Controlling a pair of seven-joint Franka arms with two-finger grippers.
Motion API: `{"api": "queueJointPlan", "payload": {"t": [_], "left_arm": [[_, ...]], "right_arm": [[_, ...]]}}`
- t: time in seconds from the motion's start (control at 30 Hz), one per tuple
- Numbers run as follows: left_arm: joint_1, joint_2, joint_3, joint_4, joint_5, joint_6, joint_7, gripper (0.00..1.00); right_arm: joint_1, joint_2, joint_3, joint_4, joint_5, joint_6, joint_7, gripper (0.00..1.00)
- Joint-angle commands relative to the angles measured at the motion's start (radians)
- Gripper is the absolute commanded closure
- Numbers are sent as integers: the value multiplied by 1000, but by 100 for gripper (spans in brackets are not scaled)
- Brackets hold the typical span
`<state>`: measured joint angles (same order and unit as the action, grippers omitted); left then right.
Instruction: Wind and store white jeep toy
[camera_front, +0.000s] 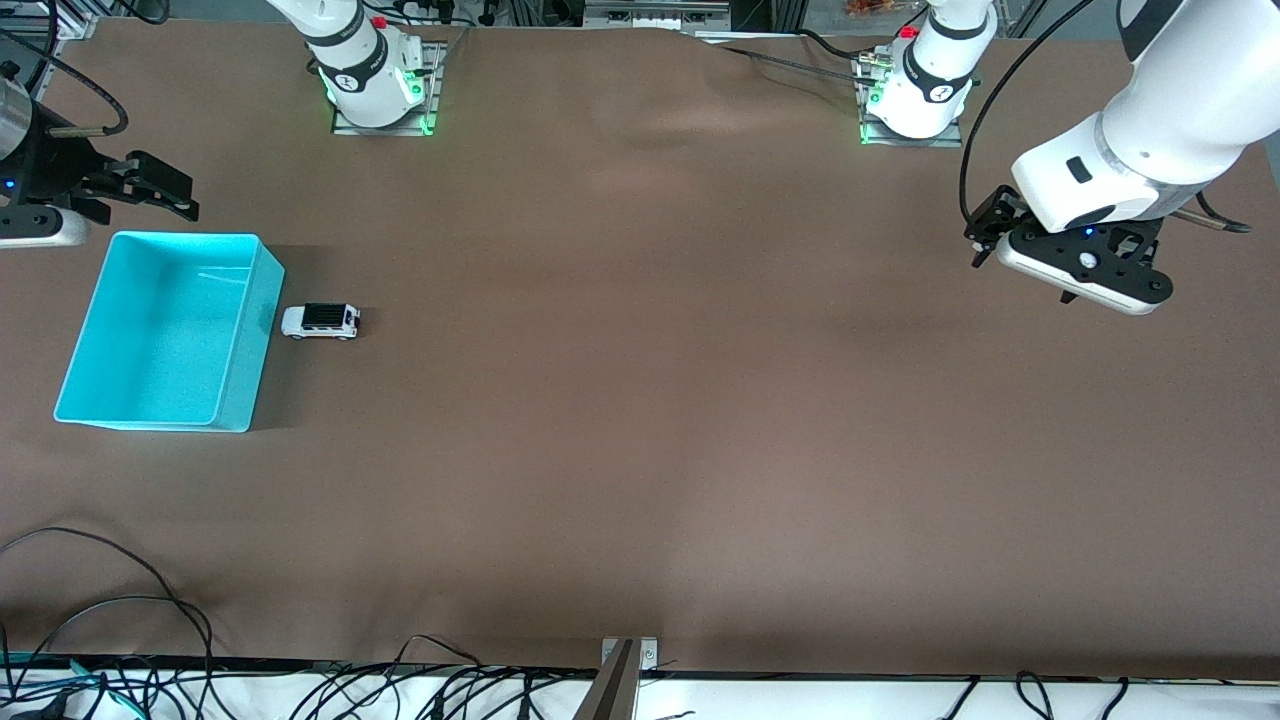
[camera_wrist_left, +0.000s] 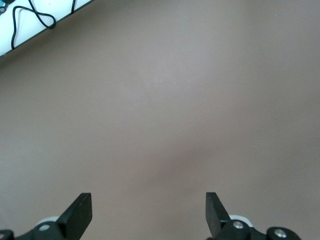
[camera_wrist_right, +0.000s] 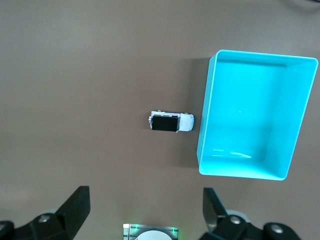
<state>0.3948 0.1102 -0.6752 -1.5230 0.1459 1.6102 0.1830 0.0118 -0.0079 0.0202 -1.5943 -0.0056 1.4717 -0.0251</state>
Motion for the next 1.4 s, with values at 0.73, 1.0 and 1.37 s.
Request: {"api": "queueJointPlan", "payload": {"t": [0.73, 1.0, 1.37], "left_arm": [[-155, -10, 218, 43, 14, -56, 6, 0], [-269, -11, 382, 46, -77, -55, 7, 0], [-337, -18, 445, 33, -78, -46, -16, 0]], "right_arm": [[-1, -17, 4, -116, -1, 76, 16, 0], [0, -38, 6, -229, -1, 170, 11, 0], [0, -38, 6, -368, 0, 320, 10, 0]]}}
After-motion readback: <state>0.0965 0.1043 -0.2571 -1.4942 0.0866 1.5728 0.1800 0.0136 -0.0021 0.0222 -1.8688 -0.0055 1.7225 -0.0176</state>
